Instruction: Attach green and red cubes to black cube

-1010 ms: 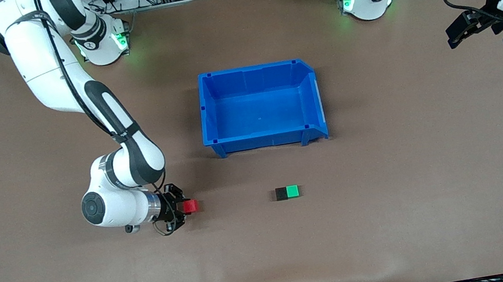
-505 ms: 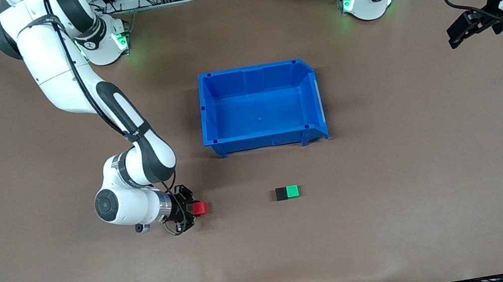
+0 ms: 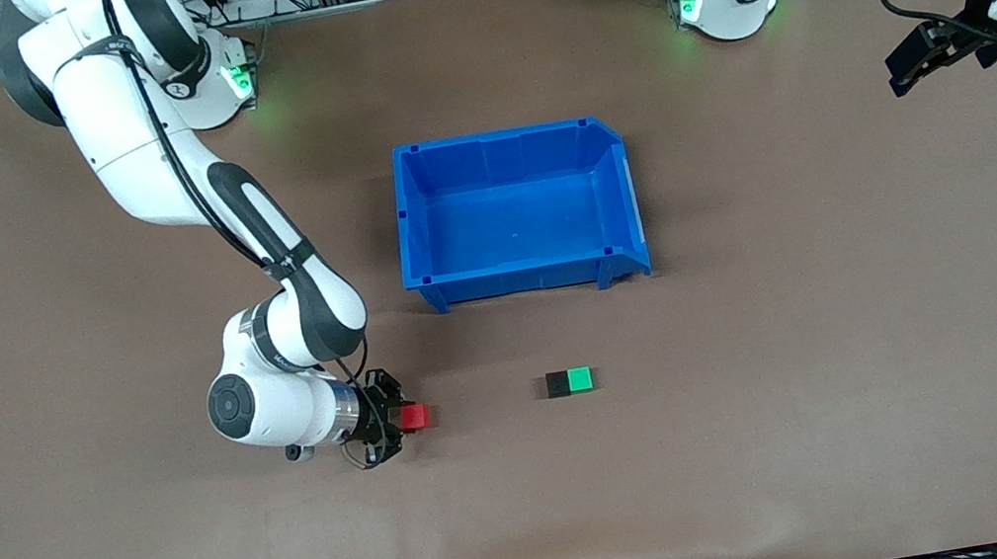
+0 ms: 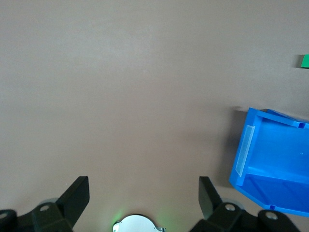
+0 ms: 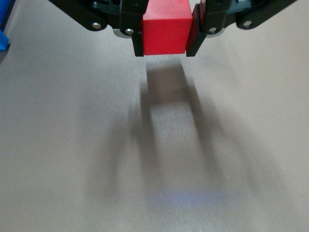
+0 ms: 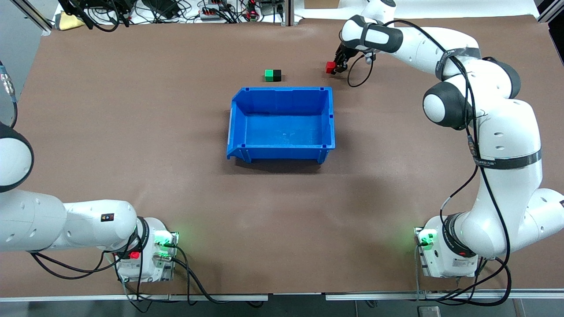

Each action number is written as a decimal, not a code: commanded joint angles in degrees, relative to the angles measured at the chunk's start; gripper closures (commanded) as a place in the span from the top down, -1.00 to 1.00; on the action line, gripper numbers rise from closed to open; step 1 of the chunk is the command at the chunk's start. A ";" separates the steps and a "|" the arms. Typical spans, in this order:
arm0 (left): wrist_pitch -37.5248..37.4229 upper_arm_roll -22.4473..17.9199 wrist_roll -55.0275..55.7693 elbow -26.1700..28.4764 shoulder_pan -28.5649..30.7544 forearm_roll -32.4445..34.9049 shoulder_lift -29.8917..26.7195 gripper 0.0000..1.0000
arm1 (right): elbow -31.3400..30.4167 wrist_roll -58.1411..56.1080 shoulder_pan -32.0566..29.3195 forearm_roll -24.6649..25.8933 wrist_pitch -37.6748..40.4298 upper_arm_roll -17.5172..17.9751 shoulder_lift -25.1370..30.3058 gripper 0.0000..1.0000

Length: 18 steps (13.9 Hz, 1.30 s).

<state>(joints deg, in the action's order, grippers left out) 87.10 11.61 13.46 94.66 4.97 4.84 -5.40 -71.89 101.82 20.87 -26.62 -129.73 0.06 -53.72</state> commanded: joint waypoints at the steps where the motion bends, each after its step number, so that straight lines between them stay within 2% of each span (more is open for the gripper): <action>1: -0.17 0.16 -1.15 -0.62 0.74 -0.88 0.21 1.00 | 2.81 2.16 1.10 -0.89 0.09 -0.23 -1.39 -1.00; 4: -0.17 0.16 -1.24 -0.62 0.74 -0.88 0.21 1.00 | 3.51 4.00 2.33 -0.89 -2.98 -0.15 -2.44 -1.00; 18: -0.17 -0.19 -1.24 -0.71 0.56 -0.71 0.30 1.00 | 9.14 11.03 6.46 -0.89 -4.30 -0.23 -6.66 -1.00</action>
<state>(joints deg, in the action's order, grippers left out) 87.10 11.23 13.46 94.66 5.07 4.84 -5.39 -65.70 111.24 26.60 -26.69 -134.12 0.17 -58.75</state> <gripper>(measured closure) 0.000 0.599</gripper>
